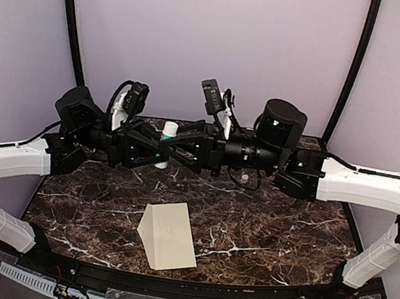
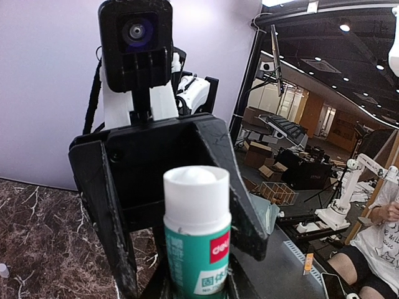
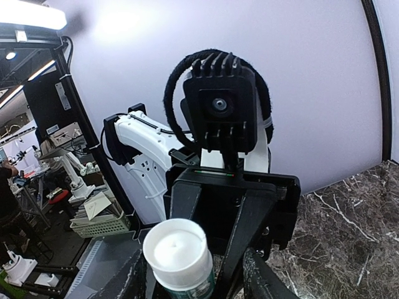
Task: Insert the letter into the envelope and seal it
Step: Unscrew the solid glue.
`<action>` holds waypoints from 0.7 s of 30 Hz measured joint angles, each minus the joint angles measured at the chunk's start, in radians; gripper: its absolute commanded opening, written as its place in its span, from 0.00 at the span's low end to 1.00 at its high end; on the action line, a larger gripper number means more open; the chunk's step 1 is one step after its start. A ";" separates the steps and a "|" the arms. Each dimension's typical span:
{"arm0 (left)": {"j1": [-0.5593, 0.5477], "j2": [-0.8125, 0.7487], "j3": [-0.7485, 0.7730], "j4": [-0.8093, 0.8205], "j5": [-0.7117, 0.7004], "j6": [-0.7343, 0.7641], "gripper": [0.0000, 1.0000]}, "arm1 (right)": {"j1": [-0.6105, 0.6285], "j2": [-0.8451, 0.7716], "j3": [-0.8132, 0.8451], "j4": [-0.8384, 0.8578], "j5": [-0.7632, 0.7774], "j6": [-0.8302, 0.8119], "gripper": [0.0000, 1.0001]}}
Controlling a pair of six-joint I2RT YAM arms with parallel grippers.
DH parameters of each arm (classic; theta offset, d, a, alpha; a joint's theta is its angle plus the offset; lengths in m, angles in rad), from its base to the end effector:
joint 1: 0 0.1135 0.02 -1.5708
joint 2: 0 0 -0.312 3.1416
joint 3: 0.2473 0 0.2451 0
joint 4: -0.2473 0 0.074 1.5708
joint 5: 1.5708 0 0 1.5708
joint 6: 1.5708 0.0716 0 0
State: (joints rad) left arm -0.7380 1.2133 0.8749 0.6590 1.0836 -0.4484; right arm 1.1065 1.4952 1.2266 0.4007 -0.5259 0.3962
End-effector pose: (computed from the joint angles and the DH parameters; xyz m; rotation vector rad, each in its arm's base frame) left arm 0.1475 -0.2197 0.4174 1.2256 1.0986 -1.6100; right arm 0.1363 0.3525 0.4373 -1.0169 1.3285 1.5609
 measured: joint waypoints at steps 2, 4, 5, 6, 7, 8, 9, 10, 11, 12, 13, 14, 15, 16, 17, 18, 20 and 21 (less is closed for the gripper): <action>0.000 0.003 -0.001 0.005 0.001 -0.007 0.00 | 0.000 0.000 0.000 0.001 0.003 -0.004 0.44; 0.000 0.003 -0.001 0.006 0.002 -0.008 0.00 | 0.000 0.000 0.000 0.003 0.008 -0.006 0.42; -0.001 0.003 -0.001 0.006 0.002 -0.008 0.00 | 0.000 0.000 0.000 0.003 0.011 -0.007 0.40; -0.001 0.003 -0.001 0.006 0.002 -0.008 0.00 | 0.000 -0.001 0.000 0.003 0.012 -0.008 0.38; -0.001 0.003 -0.001 0.006 0.002 -0.008 0.00 | 0.000 -0.001 0.000 0.004 0.016 -0.009 0.36; -0.001 0.003 -0.001 0.005 0.001 -0.008 0.00 | 0.000 -0.002 0.000 0.005 0.017 -0.011 0.34; -0.001 0.003 -0.001 0.005 0.001 -0.008 0.00 | 0.000 -0.003 0.000 0.010 0.018 -0.010 0.32; -0.001 0.004 -0.001 0.005 0.000 -0.007 0.00 | 0.000 -0.003 0.000 0.013 0.018 -0.012 0.31; -0.001 0.005 -0.001 0.003 -0.001 -0.007 0.00 | 0.000 -0.005 0.000 0.014 0.017 -0.012 0.28; -0.001 0.006 -0.001 0.003 -0.003 -0.007 0.00 | 0.001 -0.007 0.000 0.014 0.015 -0.014 0.26; -0.001 0.007 -0.001 0.003 -0.002 -0.006 0.00 | 0.001 -0.009 0.000 0.015 0.014 -0.011 0.23; -0.001 0.008 -0.001 0.003 -0.003 -0.006 0.00 | 0.000 -0.010 0.000 0.018 0.013 -0.012 0.20; -0.001 0.010 -0.001 0.002 -0.002 -0.006 0.00 | 0.000 -0.010 0.000 0.019 0.011 -0.011 0.17; -0.002 0.010 -0.001 -0.002 -0.002 -0.010 0.00 | -0.001 -0.010 0.000 0.019 0.008 -0.016 0.14; -0.002 0.010 -0.001 -0.005 -0.003 -0.016 0.00 | -0.001 -0.010 0.000 0.019 0.008 -0.024 0.10; -0.002 0.010 -0.001 -0.011 -0.005 -0.022 0.01 | -0.002 -0.010 0.000 0.018 0.008 -0.031 0.09; -0.003 0.010 -0.001 -0.016 -0.006 -0.022 0.18 | -0.003 -0.010 0.000 0.016 0.006 -0.036 0.08; -0.003 0.010 0.000 -0.022 -0.007 -0.019 0.27 | -0.003 -0.010 0.000 0.013 0.006 -0.036 0.08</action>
State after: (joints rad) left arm -0.7406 1.2236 0.8749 0.6373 1.0767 -0.4671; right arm 1.1034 1.4853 1.2266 0.4137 -0.5198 0.3603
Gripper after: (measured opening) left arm 0.220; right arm 0.194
